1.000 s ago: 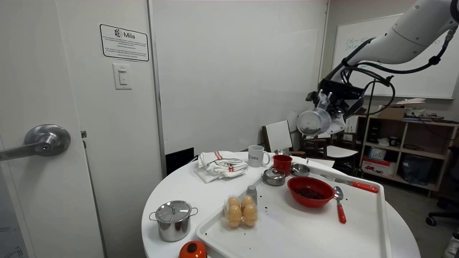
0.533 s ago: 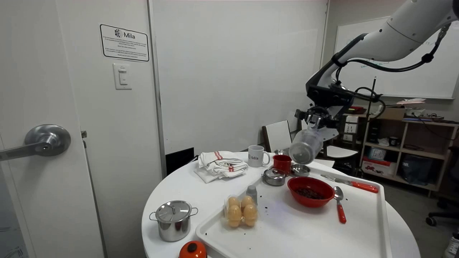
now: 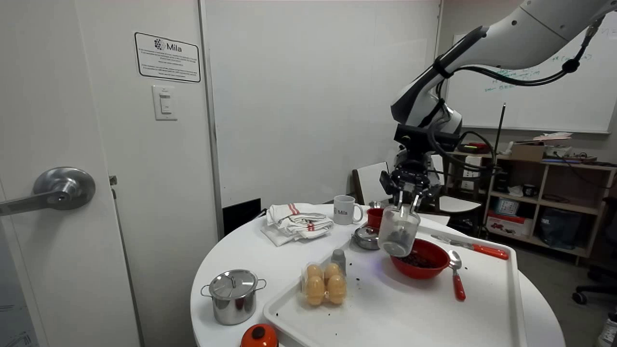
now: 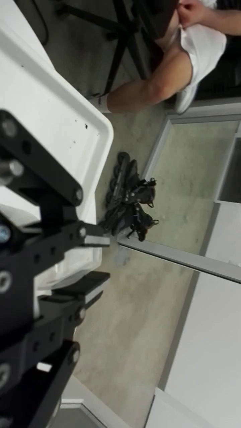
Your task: Pour some contents of the jug into the red bowl
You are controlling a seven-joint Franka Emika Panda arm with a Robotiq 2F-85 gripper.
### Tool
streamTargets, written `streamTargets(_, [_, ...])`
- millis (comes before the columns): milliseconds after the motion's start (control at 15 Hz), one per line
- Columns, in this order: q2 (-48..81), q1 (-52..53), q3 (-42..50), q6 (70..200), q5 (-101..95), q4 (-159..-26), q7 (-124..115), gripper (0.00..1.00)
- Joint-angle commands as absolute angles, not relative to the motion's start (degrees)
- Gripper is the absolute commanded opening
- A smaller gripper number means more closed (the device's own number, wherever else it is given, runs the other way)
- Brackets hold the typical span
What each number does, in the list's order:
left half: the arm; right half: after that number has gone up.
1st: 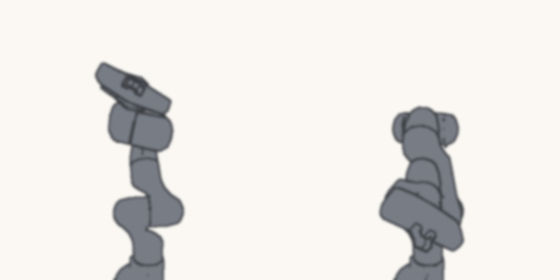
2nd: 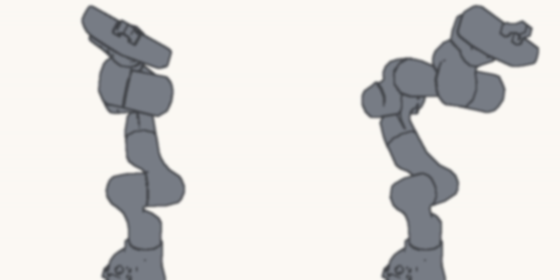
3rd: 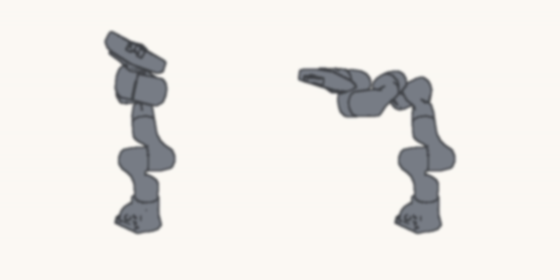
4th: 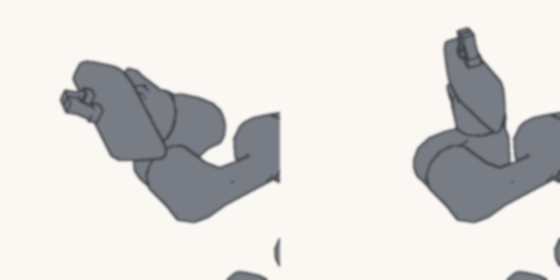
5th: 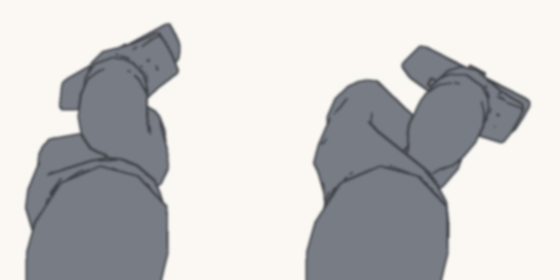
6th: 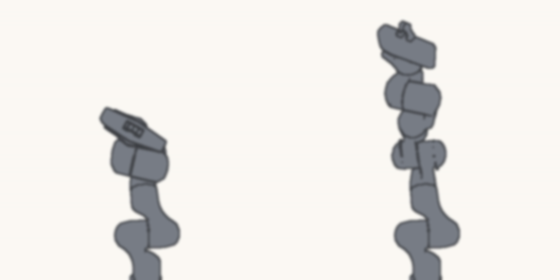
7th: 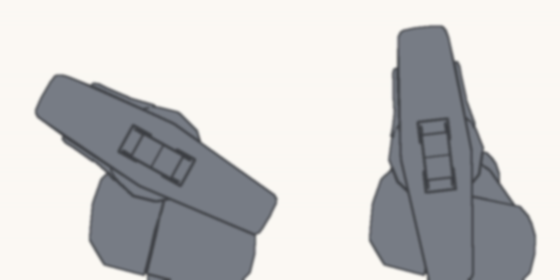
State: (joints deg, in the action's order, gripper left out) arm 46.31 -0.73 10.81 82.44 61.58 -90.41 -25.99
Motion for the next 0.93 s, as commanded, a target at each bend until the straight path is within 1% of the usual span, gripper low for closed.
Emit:
streamTargets(0, [39.3,3.9,10.4,91.4,54.8,-96.6,-26.1,0.09])
streamTargets(400, [33.1,9.4,7.3,107.8,45.0,-105.2,-25.9,0.09])
streamTargets(867, [33.6,10.2,3.8,130.7,42.5,-111.8,-27.1,0.09])
